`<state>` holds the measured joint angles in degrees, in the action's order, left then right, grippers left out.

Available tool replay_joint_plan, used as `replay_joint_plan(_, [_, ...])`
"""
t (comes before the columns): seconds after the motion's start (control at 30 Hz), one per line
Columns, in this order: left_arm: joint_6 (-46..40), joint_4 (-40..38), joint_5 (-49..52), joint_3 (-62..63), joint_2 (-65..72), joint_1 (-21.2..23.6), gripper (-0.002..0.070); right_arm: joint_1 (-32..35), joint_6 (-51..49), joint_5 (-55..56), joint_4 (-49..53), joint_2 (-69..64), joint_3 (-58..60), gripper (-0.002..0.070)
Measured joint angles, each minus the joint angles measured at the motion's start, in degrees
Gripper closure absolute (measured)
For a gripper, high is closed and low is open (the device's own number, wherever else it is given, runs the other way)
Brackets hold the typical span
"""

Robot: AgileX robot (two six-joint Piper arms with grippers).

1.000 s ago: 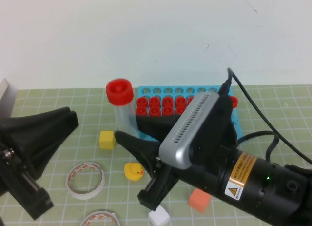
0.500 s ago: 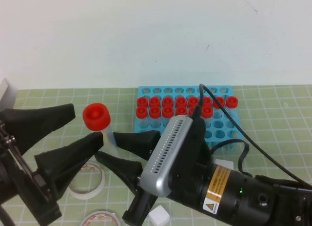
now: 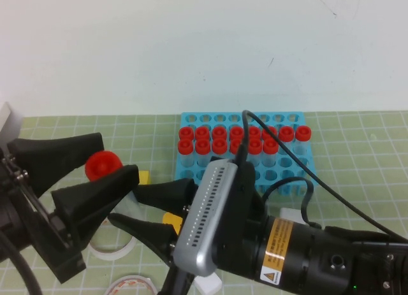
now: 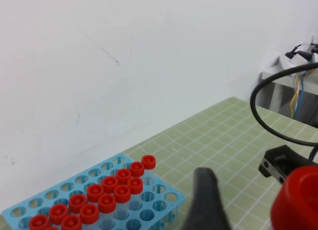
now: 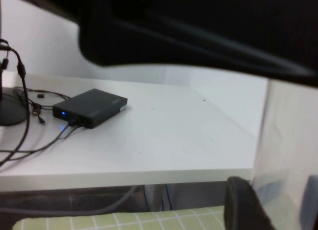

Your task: Place the test tubes

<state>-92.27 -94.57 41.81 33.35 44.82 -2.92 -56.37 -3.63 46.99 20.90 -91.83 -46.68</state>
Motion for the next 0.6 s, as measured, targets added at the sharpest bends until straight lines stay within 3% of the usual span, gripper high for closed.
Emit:
replay_joint_plan(0.1, [0.0, -0.1, 0.3, 0.0, 0.1, 0.0, 0.0293, 0.0, -0.5, -0.5, 0.3, -0.1, -0.9, 0.0440])
replay_joint_plan(0.2, [0.1, 0.0, 0.8, 0.0, 0.1, 0.0, 0.0425, 0.0, -0.6, -0.9, 0.3, -0.4, -1.6, 0.0440])
replay_joint_plan(0.6, [-0.9, -0.2, 0.5, 0.0, 0.1, 0.0, 0.0421, 0.0, 0.5, -1.6, 0.0, -0.5, -2.0, 0.0429])
